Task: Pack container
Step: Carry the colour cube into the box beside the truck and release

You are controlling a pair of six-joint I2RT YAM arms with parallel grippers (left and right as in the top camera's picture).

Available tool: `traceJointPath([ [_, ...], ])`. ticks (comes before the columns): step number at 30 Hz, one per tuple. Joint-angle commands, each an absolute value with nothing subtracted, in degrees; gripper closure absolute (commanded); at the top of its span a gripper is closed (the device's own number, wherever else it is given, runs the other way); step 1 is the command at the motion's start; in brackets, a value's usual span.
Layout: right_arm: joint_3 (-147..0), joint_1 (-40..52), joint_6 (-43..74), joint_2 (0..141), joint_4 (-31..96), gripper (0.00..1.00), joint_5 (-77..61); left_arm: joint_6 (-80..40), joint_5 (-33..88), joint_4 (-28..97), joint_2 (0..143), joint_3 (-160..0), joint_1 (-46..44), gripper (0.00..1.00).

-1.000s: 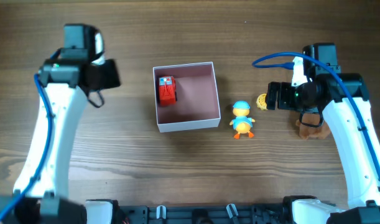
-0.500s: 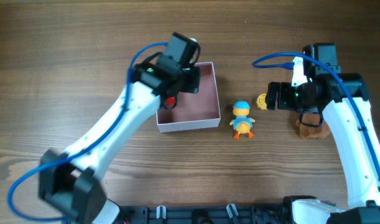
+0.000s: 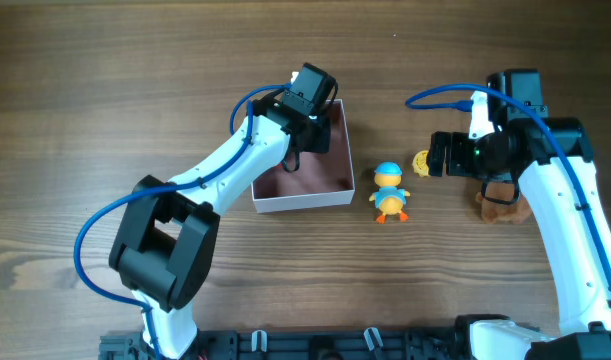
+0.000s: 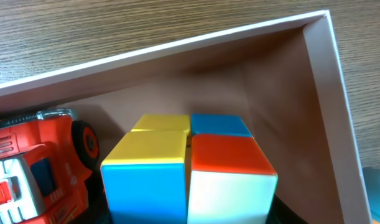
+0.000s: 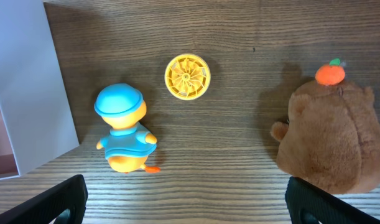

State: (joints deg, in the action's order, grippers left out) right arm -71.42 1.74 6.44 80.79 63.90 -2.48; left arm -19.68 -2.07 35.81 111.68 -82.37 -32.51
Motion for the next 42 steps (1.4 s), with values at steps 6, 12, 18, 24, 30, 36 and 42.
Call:
traceJointPath([
  [6, -72.75, 2.02, 7.49, 81.01, 63.94, 0.0, -1.3, -20.12, -4.27, 35.55, 111.85, -82.63, -32.25, 0.15],
  [12, -72.75, 2.02, 7.49, 81.01, 63.96, 0.0, -1.3, -19.99, -4.58, 35.55, 111.63, -82.63, -32.25, 0.0],
  [18, -72.75, 2.02, 7.49, 81.01, 63.99, 0.0, -1.3, -17.06, -4.29, 35.66, 109.75, -82.63, -32.82, 0.0],
  [24, -72.75, 2.02, 7.49, 81.01, 63.96, 0.0, -1.3, -13.65, -4.12, 35.53, 107.9, -82.63, -34.72, 0.25],
  [30, -72.75, 2.02, 7.49, 81.01, 63.96, 0.0, -1.3, -13.67, -4.1, 34.54, 107.9, -82.63, -35.4, 0.96],
  [36, -72.75, 2.02, 7.51, 81.01, 63.96, 0.0, -1.3, -13.67, -4.1, 32.95, 108.68, -82.63, -35.59, 0.96],
  [42, -72.75, 2.02, 7.49, 81.01, 63.96, 0.0, -1.3, -13.69, -1.91, 30.79, 111.5, -82.61, -36.34, 0.96],
])
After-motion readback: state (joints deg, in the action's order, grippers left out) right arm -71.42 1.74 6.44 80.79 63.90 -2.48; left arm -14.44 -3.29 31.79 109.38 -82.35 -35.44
